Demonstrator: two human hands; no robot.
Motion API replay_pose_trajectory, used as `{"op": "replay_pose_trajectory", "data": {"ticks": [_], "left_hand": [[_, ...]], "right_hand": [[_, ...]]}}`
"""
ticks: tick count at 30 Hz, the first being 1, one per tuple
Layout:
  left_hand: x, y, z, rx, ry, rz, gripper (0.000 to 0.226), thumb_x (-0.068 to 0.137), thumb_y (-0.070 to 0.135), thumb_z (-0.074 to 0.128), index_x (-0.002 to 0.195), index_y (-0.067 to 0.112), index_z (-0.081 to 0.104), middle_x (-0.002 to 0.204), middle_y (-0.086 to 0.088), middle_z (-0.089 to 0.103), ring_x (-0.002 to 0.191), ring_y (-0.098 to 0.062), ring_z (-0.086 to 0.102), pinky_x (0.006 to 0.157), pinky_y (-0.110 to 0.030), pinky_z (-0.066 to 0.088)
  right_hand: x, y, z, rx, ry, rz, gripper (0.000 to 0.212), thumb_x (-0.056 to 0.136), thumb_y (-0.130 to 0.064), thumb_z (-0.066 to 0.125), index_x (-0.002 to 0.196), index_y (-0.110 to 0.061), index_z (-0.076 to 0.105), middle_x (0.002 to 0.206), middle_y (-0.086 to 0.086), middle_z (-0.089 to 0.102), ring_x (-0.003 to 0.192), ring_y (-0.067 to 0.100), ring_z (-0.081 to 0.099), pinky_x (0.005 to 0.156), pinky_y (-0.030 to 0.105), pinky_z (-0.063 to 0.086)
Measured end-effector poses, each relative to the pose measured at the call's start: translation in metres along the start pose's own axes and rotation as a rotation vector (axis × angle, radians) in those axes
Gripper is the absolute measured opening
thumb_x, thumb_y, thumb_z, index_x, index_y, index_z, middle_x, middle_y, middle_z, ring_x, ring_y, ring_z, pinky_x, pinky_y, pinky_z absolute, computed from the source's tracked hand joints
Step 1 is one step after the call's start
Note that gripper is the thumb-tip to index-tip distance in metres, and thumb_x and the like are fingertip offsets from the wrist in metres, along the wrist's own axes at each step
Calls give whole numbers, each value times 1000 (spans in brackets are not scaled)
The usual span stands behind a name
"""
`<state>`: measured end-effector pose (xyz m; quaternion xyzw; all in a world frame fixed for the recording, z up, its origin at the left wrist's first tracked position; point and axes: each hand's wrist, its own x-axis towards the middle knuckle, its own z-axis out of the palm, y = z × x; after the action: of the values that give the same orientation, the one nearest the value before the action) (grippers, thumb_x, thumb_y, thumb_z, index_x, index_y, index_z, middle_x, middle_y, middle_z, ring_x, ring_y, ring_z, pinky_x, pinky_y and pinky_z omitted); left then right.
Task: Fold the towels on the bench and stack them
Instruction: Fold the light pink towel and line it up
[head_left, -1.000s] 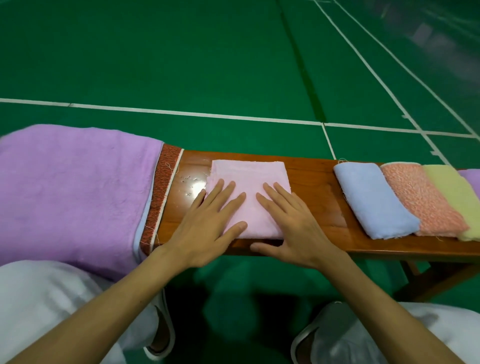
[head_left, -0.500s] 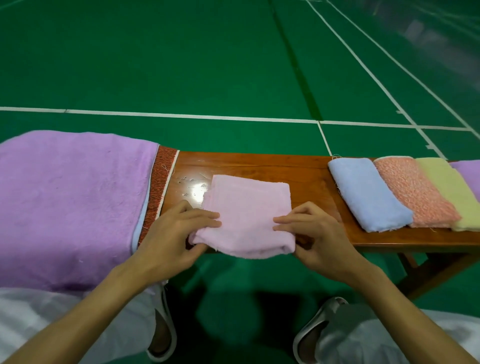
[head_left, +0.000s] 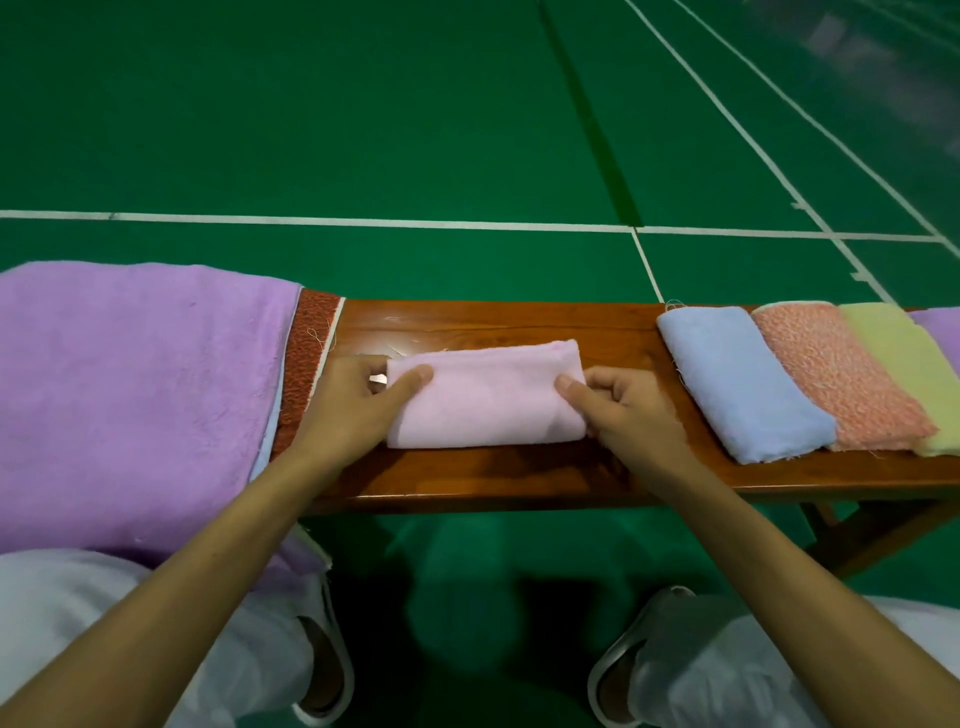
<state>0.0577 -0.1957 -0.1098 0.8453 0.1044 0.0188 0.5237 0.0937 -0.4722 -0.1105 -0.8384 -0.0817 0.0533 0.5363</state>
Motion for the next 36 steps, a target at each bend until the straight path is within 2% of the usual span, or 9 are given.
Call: {"op": "replay_pose_trajectory", "data": {"ticks": [4, 9, 12, 16, 19, 22, 26, 30, 36], "left_hand": [[6, -2, 9, 65, 102, -110, 36, 92, 46, 73, 94, 11, 79, 95, -8, 77, 90, -27, 71, 84, -53, 58], [0, 1, 11, 459, 287, -24, 47, 91, 56, 68, 65, 17, 65, 68, -1, 66, 70, -24, 64, 58, -31, 44], [-11, 9, 12, 528, 408, 76, 34, 93, 53, 66, 90, 18, 63, 87, -1, 67, 82, -23, 62, 64, -35, 46], [-42, 17, 32, 759, 458, 452, 45, 102, 37, 59, 131, 4, 57, 129, -18, 60, 117, -35, 54, 89, -45, 47], [-60, 14, 58, 839, 251, 654, 53, 108, 33, 46, 153, 5, 44, 161, -18, 40, 151, -35, 35, 117, -52, 36], [-56, 0, 64, 971, 3, 623, 64, 105, 35, 28, 164, 11, 20, 171, -13, 16, 159, -31, 9, 125, -55, 24], [-46, -12, 56, 1081, -85, 526, 66, 110, 48, 11, 164, 11, 19, 171, -13, 17, 159, -28, 13, 125, -54, 24], [-43, -13, 49, 1020, -69, 459, 69, 110, 49, 13, 162, 5, 24, 168, -14, 24, 158, -25, 19, 127, -49, 24], [-39, -6, 30, 1020, -127, 373, 77, 104, 58, 4, 165, 12, 8, 173, -8, 6, 160, -23, 5, 130, -47, 11]], "right_hand": [[10, 2, 8, -74, 112, 42, 44, 97, -35, 68, 66, -4, 69, 55, 0, 56, 52, 6, 51, 51, 24, 40], [15, 0, 9, -79, 154, 97, 44, 94, -37, 72, 62, -6, 69, 49, -2, 53, 47, 5, 51, 56, 28, 44], [10, -5, 2, -116, 222, 98, 40, 93, -43, 72, 66, -13, 70, 52, -4, 60, 52, 7, 58, 60, 33, 52], [-13, -17, 0, -481, 562, -337, 27, 91, -39, 68, 100, -13, 73, 89, 0, 74, 74, 14, 65, 66, 23, 49], [-31, -22, 19, -617, 319, -656, 40, 95, -27, 61, 127, -4, 66, 126, 10, 69, 113, 25, 62, 90, 27, 47], [-37, -10, 39, -746, -36, -661, 57, 106, -34, 43, 154, -4, 40, 163, 12, 36, 155, 26, 26, 124, 48, 25], [-26, 15, 42, -896, -173, -561, 64, 110, -48, 25, 163, -12, 19, 171, 6, 14, 159, 18, 5, 127, 49, 17], [-15, 24, 30, -792, -80, -512, 64, 107, -48, 38, 160, -12, 32, 167, 5, 28, 157, 19, 19, 125, 46, 28], [-10, 25, 27, -748, -9, -419, 65, 107, -53, 30, 157, -13, 40, 164, 3, 36, 155, 21, 24, 121, 44, 35]]}}
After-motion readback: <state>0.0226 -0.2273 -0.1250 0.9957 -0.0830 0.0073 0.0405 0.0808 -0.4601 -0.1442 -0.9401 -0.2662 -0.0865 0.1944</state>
